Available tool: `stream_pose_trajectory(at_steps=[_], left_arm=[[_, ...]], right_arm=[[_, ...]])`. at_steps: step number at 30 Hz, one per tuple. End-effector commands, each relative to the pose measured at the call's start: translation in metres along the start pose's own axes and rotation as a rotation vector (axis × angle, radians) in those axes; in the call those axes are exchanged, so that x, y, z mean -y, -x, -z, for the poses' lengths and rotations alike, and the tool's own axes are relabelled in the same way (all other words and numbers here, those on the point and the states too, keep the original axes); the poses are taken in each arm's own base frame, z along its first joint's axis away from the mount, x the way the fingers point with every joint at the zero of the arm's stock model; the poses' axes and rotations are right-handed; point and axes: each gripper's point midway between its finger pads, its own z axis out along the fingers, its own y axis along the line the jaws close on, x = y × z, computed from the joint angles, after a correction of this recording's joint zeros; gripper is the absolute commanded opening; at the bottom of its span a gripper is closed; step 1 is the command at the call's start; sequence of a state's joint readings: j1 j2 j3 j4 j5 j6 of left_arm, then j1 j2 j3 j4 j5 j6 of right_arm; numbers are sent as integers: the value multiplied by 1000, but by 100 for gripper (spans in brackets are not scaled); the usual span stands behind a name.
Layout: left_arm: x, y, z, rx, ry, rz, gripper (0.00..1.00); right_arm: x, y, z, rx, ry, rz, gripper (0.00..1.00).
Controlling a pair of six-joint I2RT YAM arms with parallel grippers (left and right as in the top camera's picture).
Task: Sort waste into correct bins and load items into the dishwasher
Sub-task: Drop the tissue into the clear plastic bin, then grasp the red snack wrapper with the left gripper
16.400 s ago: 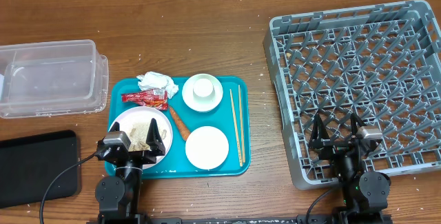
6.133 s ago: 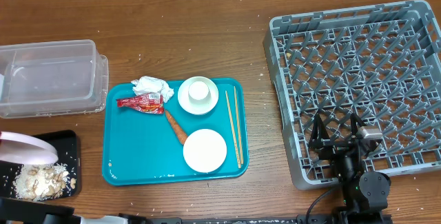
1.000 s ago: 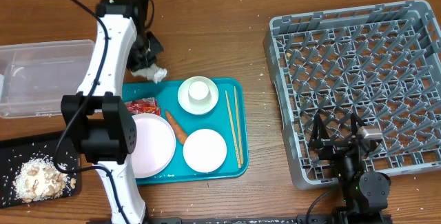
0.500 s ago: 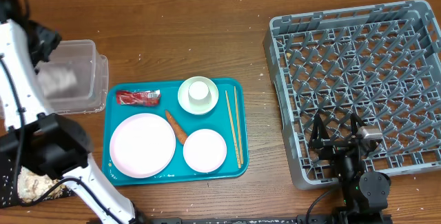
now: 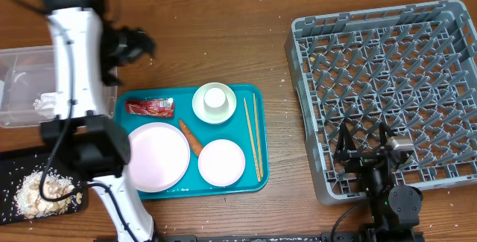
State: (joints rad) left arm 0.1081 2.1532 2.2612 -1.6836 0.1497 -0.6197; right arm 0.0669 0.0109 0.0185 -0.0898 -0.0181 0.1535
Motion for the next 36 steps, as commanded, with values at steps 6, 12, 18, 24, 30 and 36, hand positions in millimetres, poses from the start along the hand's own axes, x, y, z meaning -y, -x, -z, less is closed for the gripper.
stream_pose_trajectory(at_steps=[6, 12, 18, 24, 30, 36], left_arm=[[-19, -21, -22, -62, 119, 57, 100], [-44, 3, -38, 44, 250, 85, 100], [-35, 5, -52, 65, 242, 66, 100], [-46, -15, -56, 20, 313, 78, 100], [-56, -19, 6, 211, 260, 50, 100], [-49, -40, -54, 90, 153, 79, 100]], right_arm=[[1, -2, 0, 4, -3, -2, 100], [1, -2, 0, 4, -3, -2, 100], [1, -2, 0, 4, -3, -2, 100], [1, -2, 0, 4, -3, -2, 100], [1, -2, 0, 4, -3, -2, 100], [1, -2, 0, 4, -3, -2, 100]])
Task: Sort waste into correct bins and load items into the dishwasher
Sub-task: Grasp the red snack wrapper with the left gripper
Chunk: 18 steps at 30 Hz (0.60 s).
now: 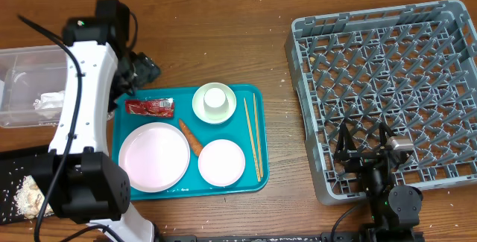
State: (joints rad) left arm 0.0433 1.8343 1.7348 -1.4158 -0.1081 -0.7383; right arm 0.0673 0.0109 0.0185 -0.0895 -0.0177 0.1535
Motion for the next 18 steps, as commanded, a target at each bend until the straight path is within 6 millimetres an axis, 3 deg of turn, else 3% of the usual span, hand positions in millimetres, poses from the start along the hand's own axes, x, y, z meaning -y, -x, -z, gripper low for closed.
stream_pose_trajectory(at_steps=[1, 6, 11, 18], left_arm=[[6, -22, -53, -104, -11, 22, 100], [16, -24, -94, -81, -68, 52, 100], [29, -27, -115, -88, -141, 89, 97], [28, -24, -136, -36, -147, 100, 86]], right_arm=[[1, -2, 0, 4, -3, -2, 100], [1, -2, 0, 4, -3, -2, 100], [1, -2, 0, 4, -3, -2, 100], [1, -2, 0, 4, -3, -2, 100]])
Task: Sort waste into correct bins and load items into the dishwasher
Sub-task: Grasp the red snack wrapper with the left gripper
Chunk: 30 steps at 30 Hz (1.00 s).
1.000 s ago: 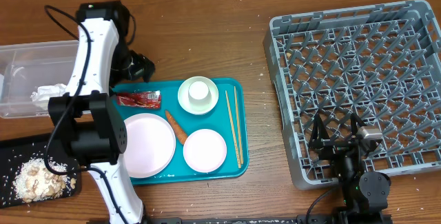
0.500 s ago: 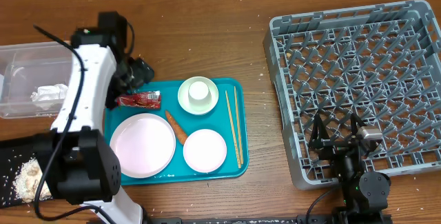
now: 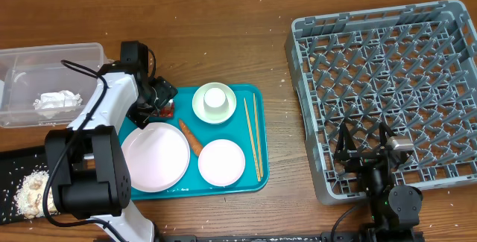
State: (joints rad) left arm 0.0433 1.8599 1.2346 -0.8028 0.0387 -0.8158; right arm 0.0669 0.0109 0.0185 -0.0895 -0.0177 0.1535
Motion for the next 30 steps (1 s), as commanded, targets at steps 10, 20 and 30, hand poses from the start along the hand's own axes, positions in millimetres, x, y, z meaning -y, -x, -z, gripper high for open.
stream_pose_trajectory(at_steps=[10, 20, 30], left_arm=[[1, 0, -16, 34, 31, -20, 66], [1, -3, -15, 61, 68, -82, 30], [12, 16, 26, 99, 95, -113, 4]], right_arm=[[1, -2, 0, 4, -3, -2, 100], [1, -2, 0, 4, -3, -2, 100], [1, -2, 0, 4, -3, -2, 100]])
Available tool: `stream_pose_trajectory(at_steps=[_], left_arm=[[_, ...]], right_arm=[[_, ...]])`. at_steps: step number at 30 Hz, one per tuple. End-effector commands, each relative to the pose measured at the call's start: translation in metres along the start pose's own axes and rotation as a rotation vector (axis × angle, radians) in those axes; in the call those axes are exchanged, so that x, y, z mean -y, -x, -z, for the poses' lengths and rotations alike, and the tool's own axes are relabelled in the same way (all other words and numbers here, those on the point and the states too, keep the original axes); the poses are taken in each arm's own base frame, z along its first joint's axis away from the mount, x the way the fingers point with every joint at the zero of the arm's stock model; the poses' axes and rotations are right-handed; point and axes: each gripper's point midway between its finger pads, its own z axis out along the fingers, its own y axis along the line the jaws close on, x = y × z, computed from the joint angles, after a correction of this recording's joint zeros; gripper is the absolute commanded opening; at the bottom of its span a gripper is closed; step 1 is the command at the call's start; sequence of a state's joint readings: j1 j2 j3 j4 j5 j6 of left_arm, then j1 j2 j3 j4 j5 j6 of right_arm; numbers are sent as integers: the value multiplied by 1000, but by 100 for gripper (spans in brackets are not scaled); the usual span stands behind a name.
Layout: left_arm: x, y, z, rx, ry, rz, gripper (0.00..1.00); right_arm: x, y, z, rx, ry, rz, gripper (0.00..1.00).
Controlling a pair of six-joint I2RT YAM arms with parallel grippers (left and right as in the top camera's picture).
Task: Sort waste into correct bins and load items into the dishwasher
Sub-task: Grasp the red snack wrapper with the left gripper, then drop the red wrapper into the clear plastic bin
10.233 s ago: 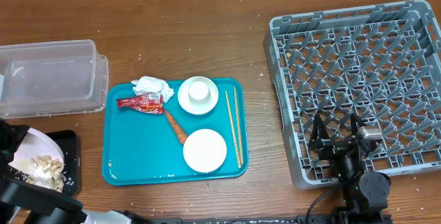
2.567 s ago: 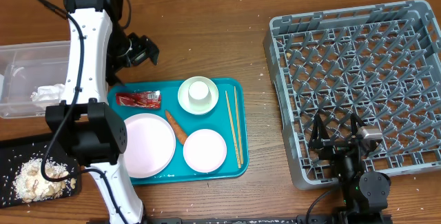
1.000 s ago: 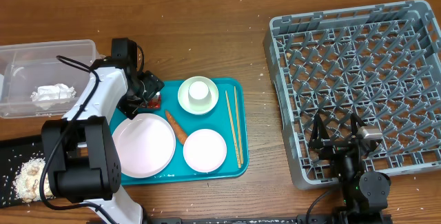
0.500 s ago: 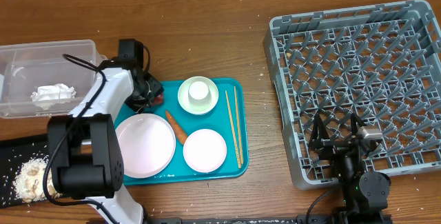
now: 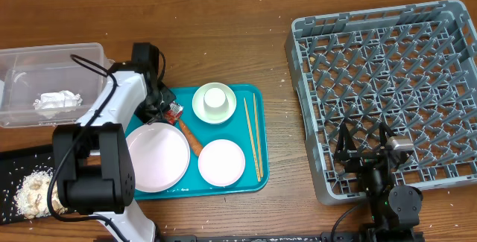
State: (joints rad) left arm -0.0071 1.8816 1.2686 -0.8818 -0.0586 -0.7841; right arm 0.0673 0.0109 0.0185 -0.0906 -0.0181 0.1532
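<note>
A red sauce packet (image 5: pixel 174 112) shows bunched up at the teal tray's (image 5: pixel 257 93) back left corner. My left gripper (image 5: pixel 165 108) reaches down onto it and looks shut on it, with most of the packet hidden under the fingers. On the tray are also a carrot (image 5: pixel 191 137), a large pink plate (image 5: pixel 156 158), a small plate (image 5: pixel 221 162), a green bowl holding a white cup (image 5: pixel 215 102) and a pair of chopsticks (image 5: pixel 253 136). My right gripper (image 5: pixel 364 144) rests open at the dish rack's (image 5: pixel 387 63) near edge.
A clear bin (image 5: pixel 30 59) with crumpled white paper (image 5: pixel 55 101) stands at the left. A black bin (image 5: pixel 15 164) with rice (image 5: pixel 31 191) lies at the front left. The left arm's white links cross the tray's left edge.
The left gripper has dropped onto the red packet and shut. The packet, which lay flat, now looks bunched and shifted slightly right. The right arm is unchanged.
The left arm first stood high beside the clear bin, gripper behind the tray. Then it was lower and nearer the tray's back left corner. Then it hovered over the flat red packet, and now it pinches that packet. The right arm stayed parked.
</note>
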Motion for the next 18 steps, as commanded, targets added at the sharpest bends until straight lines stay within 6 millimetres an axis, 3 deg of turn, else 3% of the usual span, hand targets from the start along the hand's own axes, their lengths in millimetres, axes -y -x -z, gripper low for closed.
stream_pose_trajectory(at_steps=[1, 5, 7, 8, 9, 11, 14, 15, 18], left_arm=[[17, 32, 42, 96, -14, -28, 4], [30, 56, 91, 159, -54, -28, 4], [29, 74, 114, 218, -56, -6, 4], [25, 92, 133, 268, -71, 29, 4], [16, 113, 149, 313, -91, 76, 4], [-3, 138, 161, 355, -106, 147, 4], [-54, 180, 162, 406, -96, 292, 5], [-69, 189, 160, 415, -90, 329, 14], [-102, 200, 157, 413, -62, 399, 24]], right_arm=[[1, -2, 0, 5, -4, -3, 100], [1, -2, 0, 5, -4, -3, 100], [1, -2, 0, 5, -4, -3, 100], [1, -2, 0, 5, -4, -3, 100], [1, -2, 0, 5, -3, -3, 100], [1, -2, 0, 5, -4, -3, 100], [1, -2, 0, 5, -3, -3, 100], [1, -2, 0, 5, -4, -3, 100], [1, -2, 0, 5, -4, -3, 100]])
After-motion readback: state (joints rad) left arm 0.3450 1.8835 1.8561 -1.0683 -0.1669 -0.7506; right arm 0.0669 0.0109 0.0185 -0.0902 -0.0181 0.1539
